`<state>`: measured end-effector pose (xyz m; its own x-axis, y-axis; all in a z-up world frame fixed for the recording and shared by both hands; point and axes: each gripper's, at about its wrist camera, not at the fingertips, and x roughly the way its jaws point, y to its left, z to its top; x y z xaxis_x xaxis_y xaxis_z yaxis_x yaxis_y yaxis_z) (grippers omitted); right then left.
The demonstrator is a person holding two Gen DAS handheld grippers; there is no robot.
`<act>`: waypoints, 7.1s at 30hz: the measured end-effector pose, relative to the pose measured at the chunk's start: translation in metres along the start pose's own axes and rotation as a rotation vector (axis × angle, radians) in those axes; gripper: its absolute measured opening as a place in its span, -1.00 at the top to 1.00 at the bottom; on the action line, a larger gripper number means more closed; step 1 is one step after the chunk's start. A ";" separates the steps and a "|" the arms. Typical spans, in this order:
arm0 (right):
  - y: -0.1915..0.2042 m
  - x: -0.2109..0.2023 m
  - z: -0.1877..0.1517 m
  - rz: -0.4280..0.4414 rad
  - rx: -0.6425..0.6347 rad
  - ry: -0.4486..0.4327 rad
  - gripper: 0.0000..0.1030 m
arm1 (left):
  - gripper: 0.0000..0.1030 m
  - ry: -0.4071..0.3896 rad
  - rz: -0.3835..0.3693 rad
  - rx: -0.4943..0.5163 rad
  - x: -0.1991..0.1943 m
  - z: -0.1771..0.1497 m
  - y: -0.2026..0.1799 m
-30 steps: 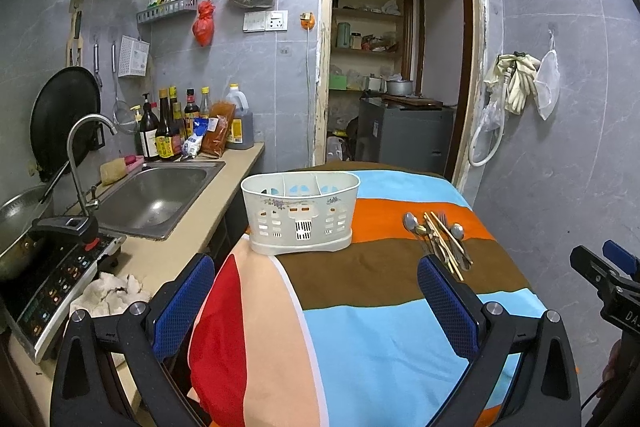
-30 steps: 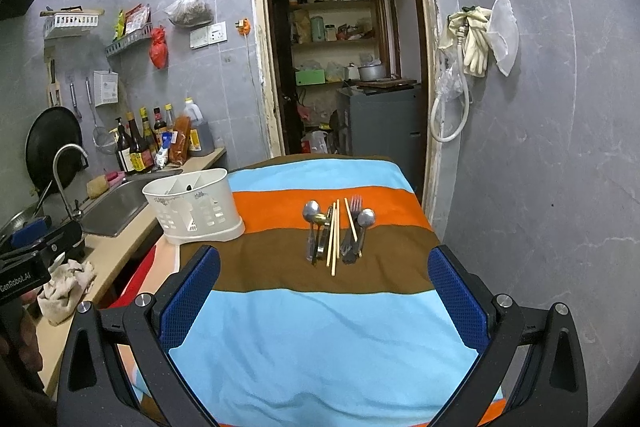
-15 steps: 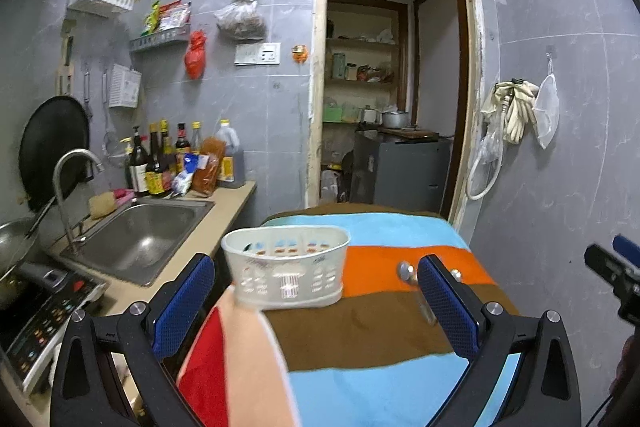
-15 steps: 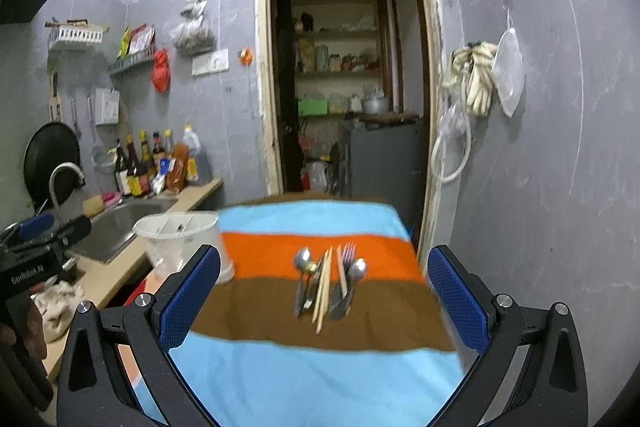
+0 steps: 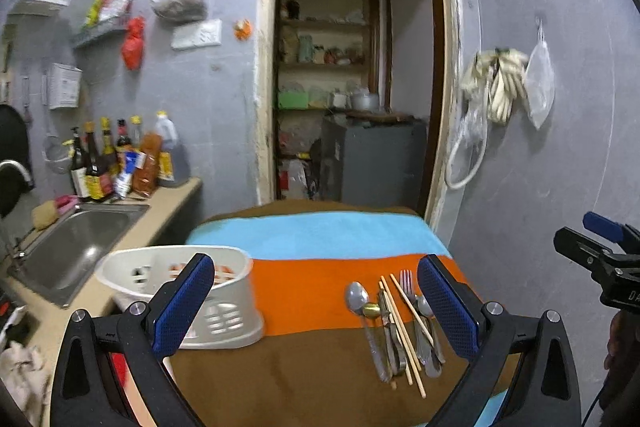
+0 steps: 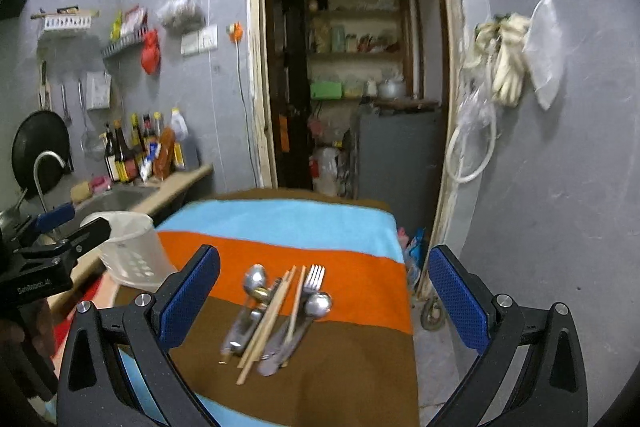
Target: Organize utensils
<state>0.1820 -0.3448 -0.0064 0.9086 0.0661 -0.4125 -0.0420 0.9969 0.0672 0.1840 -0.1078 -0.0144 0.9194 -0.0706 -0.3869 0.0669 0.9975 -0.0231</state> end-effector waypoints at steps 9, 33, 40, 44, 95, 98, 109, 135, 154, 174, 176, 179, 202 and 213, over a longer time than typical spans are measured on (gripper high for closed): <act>-0.035 0.110 -0.040 0.138 0.061 0.175 -0.97 | -0.91 0.118 -0.018 0.025 0.100 -0.015 -0.033; -0.034 0.254 -0.126 0.488 0.070 0.451 0.50 | 0.25 0.504 -0.116 -0.046 0.248 -0.074 -0.026; -0.037 0.260 -0.129 0.573 0.082 0.476 0.74 | 0.66 0.543 -0.205 -0.087 0.260 -0.077 -0.024; -0.044 0.261 -0.129 0.588 0.113 0.491 0.86 | 0.79 0.557 -0.205 -0.069 0.260 -0.075 -0.029; 0.310 0.119 0.063 0.099 -0.292 -0.250 0.96 | 0.96 -0.251 0.412 -0.133 0.062 0.047 0.250; 0.315 0.124 0.050 0.102 -0.333 -0.245 0.96 | 0.96 -0.254 0.429 -0.097 0.067 0.037 0.245; 0.319 0.131 0.020 0.111 -0.400 -0.221 0.96 | 0.95 -0.290 0.429 0.030 0.064 0.000 0.210; 0.236 0.119 0.032 0.098 -0.101 -0.120 -0.36 | -0.19 -0.052 0.116 -0.171 0.053 0.007 0.212; 0.127 0.039 0.043 -0.088 -0.052 -0.242 -0.97 | -0.99 -0.165 0.073 -0.066 0.030 0.035 0.098; 0.010 0.065 0.011 -0.086 -0.031 -0.123 -0.97 | -0.99 -0.109 0.107 0.019 0.068 0.001 -0.022; -0.002 0.078 0.002 -0.065 -0.026 -0.090 -0.97 | -0.99 -0.082 0.113 0.028 0.077 -0.007 -0.031; -0.017 0.095 -0.009 -0.021 -0.010 -0.045 -0.97 | -0.99 -0.018 0.100 0.037 0.094 -0.018 -0.041; -0.029 0.258 -0.088 0.352 0.022 0.332 0.37 | 0.20 0.483 -0.162 -0.121 0.220 -0.087 -0.038; -0.012 0.310 -0.093 0.494 -0.053 0.457 0.46 | 0.44 0.535 -0.276 -0.210 0.237 -0.094 -0.026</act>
<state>0.4251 -0.3324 -0.2193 0.5112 0.5147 -0.6883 -0.4380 0.8451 0.3067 0.3641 -0.1501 -0.1922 0.5546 -0.3669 -0.7468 0.1461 0.9265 -0.3467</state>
